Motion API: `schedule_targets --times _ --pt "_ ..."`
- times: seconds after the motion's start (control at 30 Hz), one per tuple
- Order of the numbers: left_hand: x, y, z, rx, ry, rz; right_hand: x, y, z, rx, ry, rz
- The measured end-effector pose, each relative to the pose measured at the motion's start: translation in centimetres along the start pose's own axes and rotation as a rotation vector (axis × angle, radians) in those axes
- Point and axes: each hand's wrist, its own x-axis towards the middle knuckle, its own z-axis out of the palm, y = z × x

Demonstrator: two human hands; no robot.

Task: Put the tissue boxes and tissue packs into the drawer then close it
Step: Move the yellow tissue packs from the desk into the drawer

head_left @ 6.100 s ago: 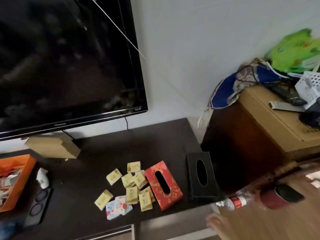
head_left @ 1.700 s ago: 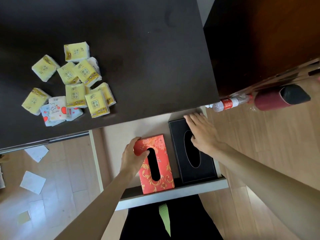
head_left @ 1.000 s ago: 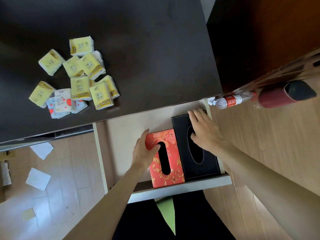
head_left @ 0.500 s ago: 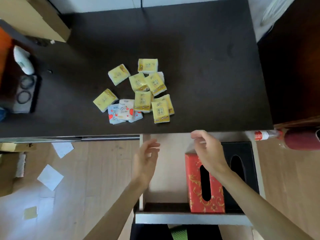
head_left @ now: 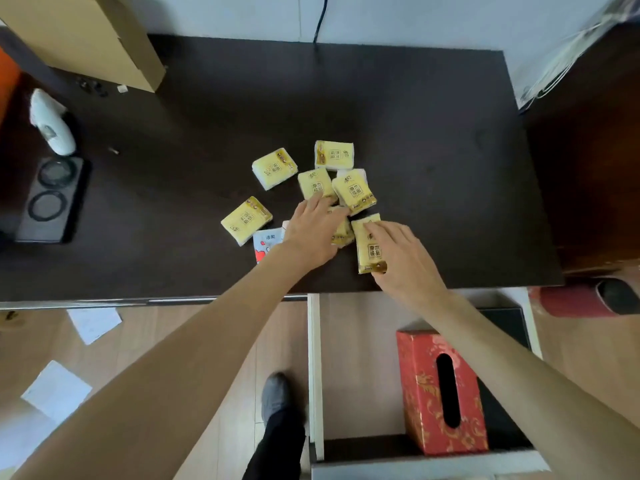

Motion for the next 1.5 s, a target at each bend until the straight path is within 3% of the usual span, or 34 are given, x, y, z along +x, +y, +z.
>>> schedule_targets --times 0.2,0.43,0.53,0.6,0.83,1.07,1.23,1.4,1.5 --pt "-0.5 0.7 -2.2 -0.026 0.123 0.015 -6.3 1.7 -1.8 0.186 0.07 0.182" --pt "-10.1 5.1 1.8 -0.236 0.042 0.061 -13.2 4.4 0.9 0.212 -0.145 0.153" --pt "-12.6 6.8 7.3 -0.193 -0.089 0.065 -13.7 5.8 3.7 0.173 -0.193 0.089" --pt "-13.1 7.2 10.6 -0.12 -0.091 0.05 -13.3 6.5 5.7 0.167 -0.193 0.035" --pt "-10.4 6.1 18.0 0.113 0.129 0.176 -10.3 7.2 11.2 -0.127 -0.192 -0.124" --pt "-10.2 5.9 18.9 0.318 0.171 0.23 -9.6 8.2 12.6 -0.265 -0.274 -0.164" --pt "-10.1 5.5 19.6 0.441 0.183 0.17 -9.0 8.8 12.2 -0.295 -0.332 -0.206" --pt "-10.2 5.9 19.2 0.419 0.191 0.09 -9.5 8.2 12.5 -0.346 -0.176 -0.183" --pt "-10.9 7.2 18.4 0.391 0.109 0.076 -10.7 7.2 11.8 -0.338 -0.176 -0.148"
